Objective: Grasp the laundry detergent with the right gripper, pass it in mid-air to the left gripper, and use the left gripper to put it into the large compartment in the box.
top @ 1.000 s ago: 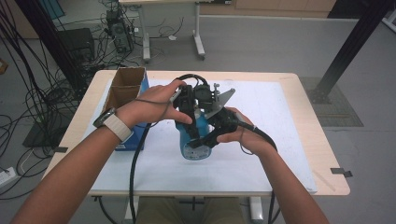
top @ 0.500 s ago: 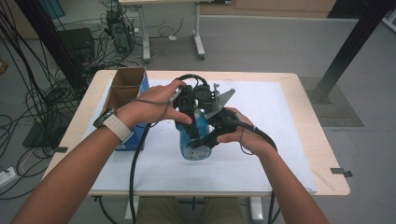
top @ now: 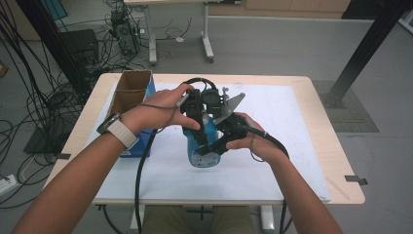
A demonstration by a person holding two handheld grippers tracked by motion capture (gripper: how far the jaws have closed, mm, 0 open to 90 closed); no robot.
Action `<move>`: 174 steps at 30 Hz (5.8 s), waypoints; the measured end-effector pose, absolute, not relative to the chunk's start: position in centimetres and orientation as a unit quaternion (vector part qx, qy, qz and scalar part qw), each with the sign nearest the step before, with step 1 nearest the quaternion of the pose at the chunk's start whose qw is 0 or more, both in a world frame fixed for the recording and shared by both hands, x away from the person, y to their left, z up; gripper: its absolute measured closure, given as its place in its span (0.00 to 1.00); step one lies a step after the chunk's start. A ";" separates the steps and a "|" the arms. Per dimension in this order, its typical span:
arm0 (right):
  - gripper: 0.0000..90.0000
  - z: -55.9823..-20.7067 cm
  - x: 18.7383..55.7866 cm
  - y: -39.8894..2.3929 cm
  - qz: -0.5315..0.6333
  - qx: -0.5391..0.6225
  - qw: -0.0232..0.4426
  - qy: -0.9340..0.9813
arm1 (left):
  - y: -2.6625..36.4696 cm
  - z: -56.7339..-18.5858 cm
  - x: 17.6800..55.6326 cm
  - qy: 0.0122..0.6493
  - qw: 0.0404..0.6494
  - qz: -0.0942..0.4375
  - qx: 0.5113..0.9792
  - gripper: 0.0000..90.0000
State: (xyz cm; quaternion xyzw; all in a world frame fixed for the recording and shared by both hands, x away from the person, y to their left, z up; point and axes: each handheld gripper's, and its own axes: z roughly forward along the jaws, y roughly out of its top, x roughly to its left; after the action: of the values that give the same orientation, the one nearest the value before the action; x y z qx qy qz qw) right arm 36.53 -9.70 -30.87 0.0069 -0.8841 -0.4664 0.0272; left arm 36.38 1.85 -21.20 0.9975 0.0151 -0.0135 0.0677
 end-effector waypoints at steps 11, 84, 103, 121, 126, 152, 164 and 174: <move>0.48 -30.9 36.5 -9.6 -0.467 0.011 0.026 -0.884 | 1.9 -21.2 36.3 0.015 0.069 -0.013 0.997 0.42; 0.11 -27.4 35.8 -23.2 -0.319 -0.133 -0.060 -0.936 | 3.3 -15.4 35.9 0.194 0.044 0.071 0.977 0.41; 0.11 -26.8 35.8 -24.7 -0.304 -0.139 -0.063 -0.940 | 5.1 -12.1 37.3 0.315 0.039 0.089 0.944 0.41; 0.11 -26.7 36.2 -24.9 -0.301 -0.138 -0.062 -0.942 | 8.1 -8.7 39.3 0.414 0.044 0.107 0.903 0.41; 0.12 -26.8 36.3 -24.9 -0.298 -0.138 -0.062 -0.943 | 9.1 -8.4 39.8 0.446 0.045 0.107 0.888 0.41; 0.12 -27.3 36.8 -25.4 -0.302 -0.154 -0.067 -0.939 | 14.4 -7.1 41.6 0.576 0.052 0.121 0.807 0.41; 0.12 -27.8 36.8 -25.8 -0.305 -0.160 -0.061 -0.937 | 16.3 -7.2 42.4 0.615 0.051 0.130 0.776 0.41; 0.12 -28.2 36.7 -25.6 -0.296 -0.158 -0.057 -0.940 | 17.9 -8.4 43.1 0.635 0.048 0.134 0.759 0.41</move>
State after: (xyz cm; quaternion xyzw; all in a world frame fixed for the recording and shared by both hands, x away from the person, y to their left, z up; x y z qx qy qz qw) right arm 36.73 -25.65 -28.25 -0.1580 -0.9403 -0.2959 -0.0570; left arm 43.10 17.94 -8.42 0.7592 0.6352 0.1335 0.0481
